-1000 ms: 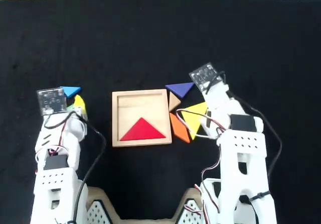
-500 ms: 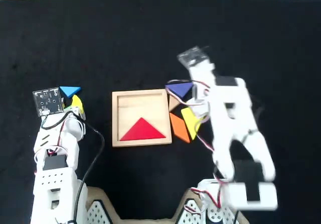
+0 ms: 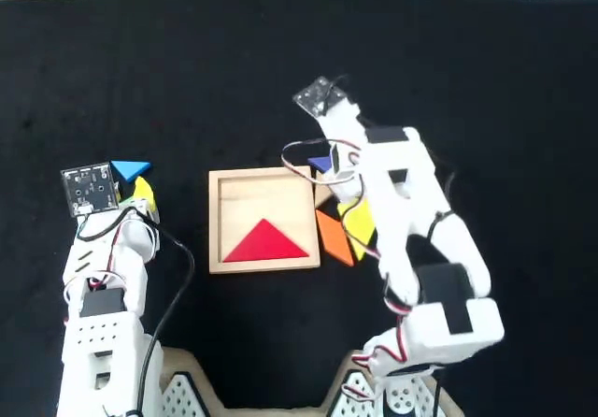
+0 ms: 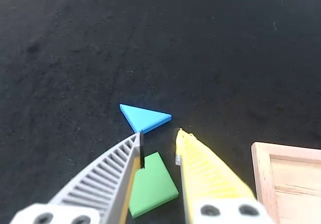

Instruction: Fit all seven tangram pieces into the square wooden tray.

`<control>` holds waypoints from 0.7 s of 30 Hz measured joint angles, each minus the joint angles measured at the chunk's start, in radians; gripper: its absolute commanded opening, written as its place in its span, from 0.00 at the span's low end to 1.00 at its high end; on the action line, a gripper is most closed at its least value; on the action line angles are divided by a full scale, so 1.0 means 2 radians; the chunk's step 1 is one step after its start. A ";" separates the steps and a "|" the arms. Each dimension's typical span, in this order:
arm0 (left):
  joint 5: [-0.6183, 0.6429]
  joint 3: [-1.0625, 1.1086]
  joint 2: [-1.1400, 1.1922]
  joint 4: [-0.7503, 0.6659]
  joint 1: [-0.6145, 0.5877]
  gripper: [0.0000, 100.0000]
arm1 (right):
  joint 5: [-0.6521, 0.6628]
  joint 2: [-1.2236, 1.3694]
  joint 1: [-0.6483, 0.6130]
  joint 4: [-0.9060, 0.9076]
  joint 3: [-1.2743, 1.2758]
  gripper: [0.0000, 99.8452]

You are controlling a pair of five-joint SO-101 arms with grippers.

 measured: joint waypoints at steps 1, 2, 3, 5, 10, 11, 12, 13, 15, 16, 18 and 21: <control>0.000 0.000 0.000 0.000 0.000 0.12 | -0.002 0.010 0.008 0.000 -0.009 0.05; 0.000 0.000 0.000 0.000 0.000 0.12 | -0.002 0.020 0.014 0.000 -0.018 0.06; 0.000 0.000 0.000 0.000 0.000 0.12 | -0.002 0.031 0.019 0.000 -0.026 0.06; 0.000 0.000 0.000 0.000 0.000 0.12 | -0.002 0.054 0.028 0.000 -0.043 0.06; 0.000 0.000 0.000 0.000 0.000 0.12 | -0.002 0.099 0.039 0.000 -0.061 0.06; 0.000 0.000 0.000 0.000 0.000 0.12 | -0.002 0.103 0.039 0.000 -0.062 0.06; 0.000 0.000 0.000 0.000 0.000 0.12 | -0.002 0.106 0.039 0.000 -0.064 0.06; 0.000 0.000 0.000 0.000 0.000 0.12 | -0.002 0.108 0.039 0.000 -0.068 0.06; 0.000 0.000 0.000 0.000 0.000 0.12 | -0.002 0.111 0.040 0.000 -0.071 0.06; 0.000 0.000 0.000 0.000 0.000 0.12 | -0.002 0.111 0.040 0.000 -0.071 0.06; 0.000 0.000 0.000 0.000 0.000 0.12 | -0.002 0.111 0.040 0.000 -0.071 0.06; 0.000 0.000 0.000 0.000 0.000 0.12 | 0.000 0.111 0.047 0.000 -0.071 0.06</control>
